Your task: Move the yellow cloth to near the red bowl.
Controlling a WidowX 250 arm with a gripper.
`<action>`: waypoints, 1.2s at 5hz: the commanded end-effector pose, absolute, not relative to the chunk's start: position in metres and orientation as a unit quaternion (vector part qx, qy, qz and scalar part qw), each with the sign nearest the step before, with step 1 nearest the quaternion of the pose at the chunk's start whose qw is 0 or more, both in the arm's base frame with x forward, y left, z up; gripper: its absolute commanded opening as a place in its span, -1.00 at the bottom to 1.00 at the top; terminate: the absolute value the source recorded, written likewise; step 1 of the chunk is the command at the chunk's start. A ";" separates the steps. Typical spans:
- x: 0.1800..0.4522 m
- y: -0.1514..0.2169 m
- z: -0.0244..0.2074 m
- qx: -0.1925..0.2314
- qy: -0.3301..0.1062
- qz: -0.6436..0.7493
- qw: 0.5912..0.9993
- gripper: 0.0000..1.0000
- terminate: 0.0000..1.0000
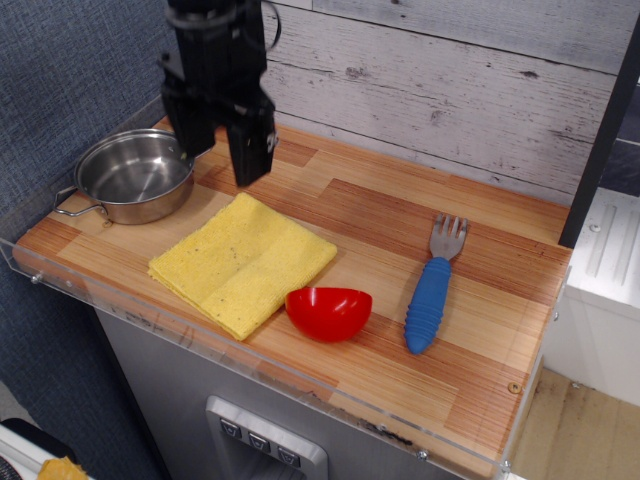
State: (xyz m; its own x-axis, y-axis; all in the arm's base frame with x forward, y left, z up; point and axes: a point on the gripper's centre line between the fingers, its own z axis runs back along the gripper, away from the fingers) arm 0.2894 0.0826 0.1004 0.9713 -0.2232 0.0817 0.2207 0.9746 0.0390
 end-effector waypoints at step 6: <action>0.284 0.090 0.129 0.028 -0.076 -0.054 0.995 1.00 1.00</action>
